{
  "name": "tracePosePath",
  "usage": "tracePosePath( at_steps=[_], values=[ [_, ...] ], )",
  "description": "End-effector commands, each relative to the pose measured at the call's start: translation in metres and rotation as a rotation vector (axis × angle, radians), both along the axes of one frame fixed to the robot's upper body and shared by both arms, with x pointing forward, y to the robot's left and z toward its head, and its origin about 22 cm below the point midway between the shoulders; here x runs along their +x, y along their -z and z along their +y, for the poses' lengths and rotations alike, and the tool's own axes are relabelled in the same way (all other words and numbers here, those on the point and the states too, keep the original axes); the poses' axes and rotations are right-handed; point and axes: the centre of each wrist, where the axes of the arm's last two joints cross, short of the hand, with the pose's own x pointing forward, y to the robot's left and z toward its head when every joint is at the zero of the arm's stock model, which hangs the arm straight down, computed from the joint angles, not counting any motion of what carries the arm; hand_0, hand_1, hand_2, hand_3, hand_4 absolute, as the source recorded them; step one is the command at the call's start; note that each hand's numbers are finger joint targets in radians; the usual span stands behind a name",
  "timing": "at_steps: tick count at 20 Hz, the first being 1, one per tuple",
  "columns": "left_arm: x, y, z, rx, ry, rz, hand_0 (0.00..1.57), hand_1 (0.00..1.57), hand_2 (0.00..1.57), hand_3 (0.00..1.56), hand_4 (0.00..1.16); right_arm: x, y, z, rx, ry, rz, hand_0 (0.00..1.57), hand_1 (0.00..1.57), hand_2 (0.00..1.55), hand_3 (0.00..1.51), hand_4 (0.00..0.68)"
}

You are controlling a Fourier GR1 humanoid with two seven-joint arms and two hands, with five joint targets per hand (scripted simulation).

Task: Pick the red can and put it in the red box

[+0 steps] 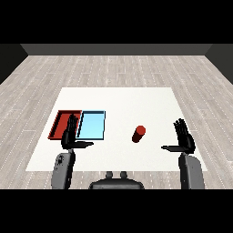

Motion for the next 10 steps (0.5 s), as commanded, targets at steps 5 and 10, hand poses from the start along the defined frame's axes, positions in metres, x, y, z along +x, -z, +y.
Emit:
tracePosePath(
  at_steps=[5, 10],
  values=[
    [0.0, 0.02, 0.017, -0.019, 0.021, -0.032, 0.0, 0.0, 0.0, 0.0, 0.0, -0.004, 0.032, 0.004, 0.01, -0.019, 0.004, 0.0, 0.0, 0.0, 0.0, 0.0],
    [-0.007, 0.014, 0.005, -0.059, 0.025, -0.037, 0.0, 0.0, 0.0, 0.0, 0.0, 0.002, 0.011, 0.018, 0.033, -0.033, 0.039, 0.0, 0.0, 0.0, 0.0, 0.0]
  ],
)
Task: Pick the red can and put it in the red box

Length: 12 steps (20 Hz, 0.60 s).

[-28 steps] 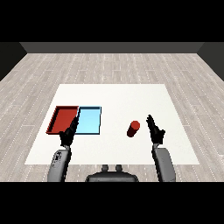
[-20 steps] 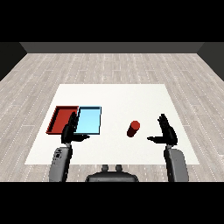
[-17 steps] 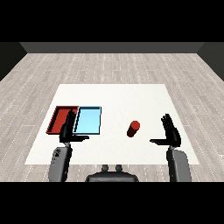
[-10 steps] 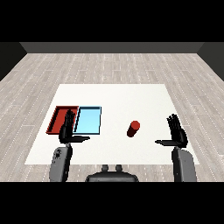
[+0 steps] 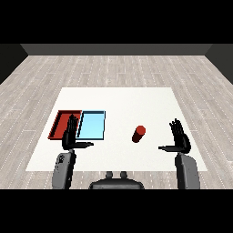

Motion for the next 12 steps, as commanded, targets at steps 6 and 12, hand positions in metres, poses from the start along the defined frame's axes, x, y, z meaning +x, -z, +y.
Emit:
tracePosePath(
  at_steps=[6, 12],
  values=[
    [0.004, -0.001, 0.001, -0.014, 0.004, -0.019, 0.0, 0.0, 0.0, 0.0, 0.0, 0.021, 0.003, 0.022, 0.03, -0.038, 0.057, 0.0, 0.0, 0.0, 0.0, 0.0],
    [-0.009, 0.006, -0.011, -0.032, 0.01, -0.012, 0.0, 0.0, 0.0, 0.0, 0.0, 0.013, 0.024, 0.044, 0.073, -0.058, 0.096, 0.0, 0.0, 0.0, 0.0, 0.0]
  ],
)
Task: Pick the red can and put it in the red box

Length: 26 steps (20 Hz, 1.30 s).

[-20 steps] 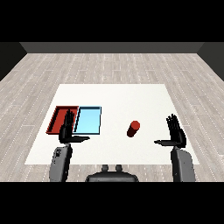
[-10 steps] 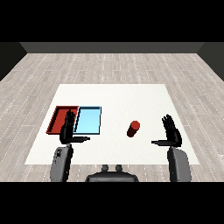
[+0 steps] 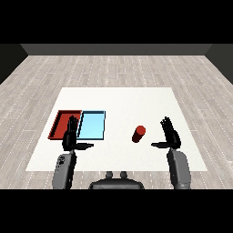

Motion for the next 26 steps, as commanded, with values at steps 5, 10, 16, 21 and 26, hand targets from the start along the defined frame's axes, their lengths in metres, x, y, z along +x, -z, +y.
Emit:
tracePosePath(
  at_steps=[5, 10, 16, 21, 26],
  values=[
    [-0.002, 0.008, 0.005, -0.02, -0.002, 0.0, 0.0, 0.0, 0.0, 0.0, 0.0, 0.018, 0.013, 0.031, 0.024, -0.043, 0.038, 0.0, 0.0, 0.0, 0.0, 0.0],
    [0.01, -0.013, 0.015, -0.036, 0.005, -0.014, 0.0, 0.0, 0.0, 0.0, 0.0, 0.035, 0.014, 0.041, 0.036, -0.077, 0.062, 0.0, 0.0, 0.0, 0.0, 0.0],
    [-0.017, -0.009, -0.007, -0.006, -0.011, -0.01, 0.0, 0.0, 0.0, 0.0, 0.0, 0.029, 0.036, 0.051, 0.107, -0.079, 0.091, 0.0, 0.0, 0.0, 0.0, 0.0],
    [-0.006, -0.012, 0.001, -0.028, -0.016, 0.022, 0.0, 0.0, 0.0, 0.0, 0.0, 0.038, 0.055, 0.055, 0.092, -0.094, 0.115, 0.0, 0.0, 0.0, 0.0, 0.0],
    [0.006, -0.006, 0.002, -0.013, -0.001, -0.016, 0.0, 0.0, 0.0, 0.0, 0.0, 0.026, 0.062, 0.075, 0.097, -0.081, 0.13, 0.0, 0.0, 0.0, 0.0, 0.0]
  ],
)
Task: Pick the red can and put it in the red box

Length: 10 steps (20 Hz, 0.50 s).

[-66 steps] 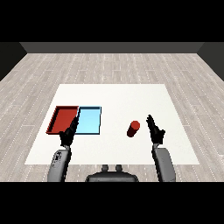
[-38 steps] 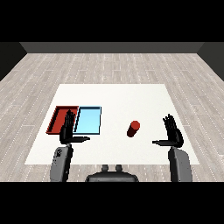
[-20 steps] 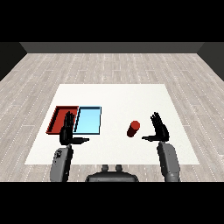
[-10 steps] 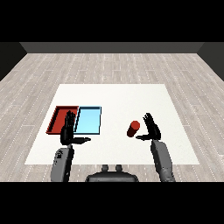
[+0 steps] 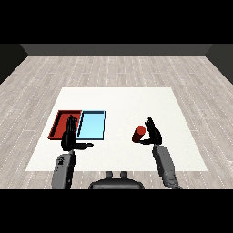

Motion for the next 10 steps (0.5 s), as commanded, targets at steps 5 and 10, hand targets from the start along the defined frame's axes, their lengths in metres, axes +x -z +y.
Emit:
tracePosePath(
  at_steps=[5, 10],
  values=[
    [-0.005, 0.004, 0.004, -0.003, 0.02, 0.01, 0.0, 0.0, 0.0, 0.0, 0.0, -0.011, 0.004, 0.006, 0.031, -0.012, 0.017, 0.0, 0.0, 0.0, 0.0, 0.0],
    [-0.012, -0.018, 0.004, 0.018, -0.001, 0.015, 0.0, 0.0, 0.0, 0.0, 0.0, 0.014, 0.011, 0.028, 0.038, -0.053, 0.037, 0.0, 0.0, 0.0, 0.0, 0.0]
  ],
)
